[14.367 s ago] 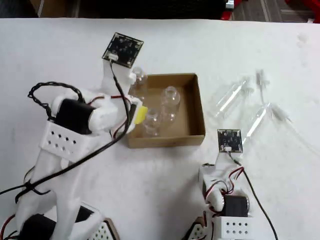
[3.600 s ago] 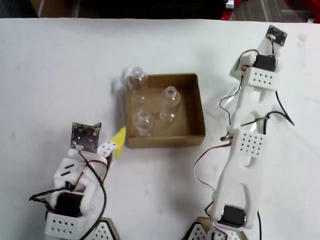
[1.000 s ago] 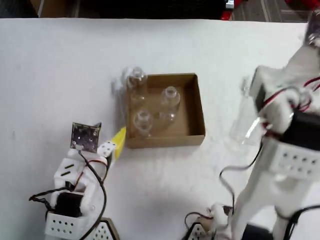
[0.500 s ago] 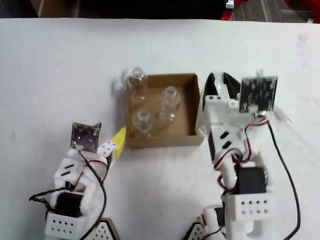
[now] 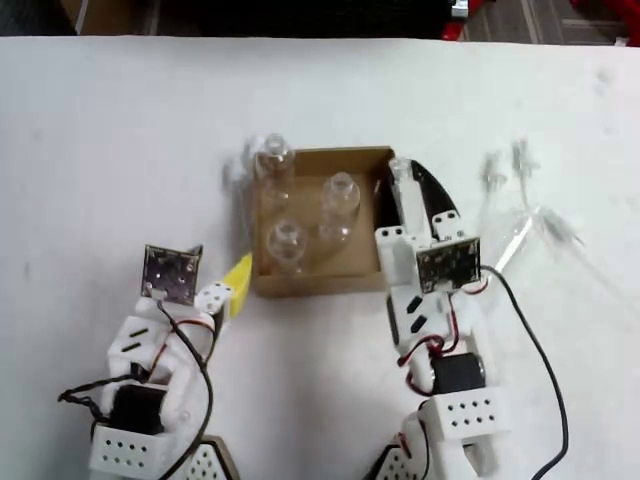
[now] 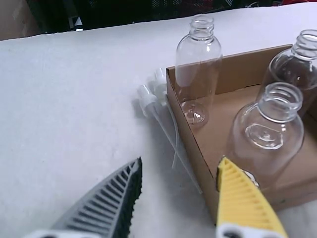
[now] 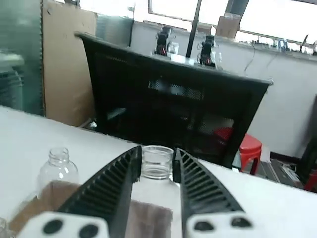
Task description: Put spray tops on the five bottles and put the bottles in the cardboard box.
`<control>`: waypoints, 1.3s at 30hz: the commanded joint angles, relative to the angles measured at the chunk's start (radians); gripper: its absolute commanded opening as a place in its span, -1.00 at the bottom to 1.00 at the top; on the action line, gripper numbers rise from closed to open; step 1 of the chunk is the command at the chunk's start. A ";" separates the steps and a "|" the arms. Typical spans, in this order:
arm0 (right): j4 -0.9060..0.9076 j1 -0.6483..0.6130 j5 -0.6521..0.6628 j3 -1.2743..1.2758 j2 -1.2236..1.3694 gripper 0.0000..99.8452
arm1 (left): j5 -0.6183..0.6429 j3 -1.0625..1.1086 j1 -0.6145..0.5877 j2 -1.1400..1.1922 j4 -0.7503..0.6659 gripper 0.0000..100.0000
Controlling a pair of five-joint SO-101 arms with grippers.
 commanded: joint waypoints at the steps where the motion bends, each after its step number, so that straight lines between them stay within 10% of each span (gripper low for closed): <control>1: -0.044 -0.021 0.009 -0.006 -0.013 -0.97 | -0.011 0.002 0.016 -0.007 0.002 -0.54; 39: -0.476 -0.012 -0.084 0.078 0.409 -0.97 | -0.011 0.002 0.016 -0.007 0.003 -0.54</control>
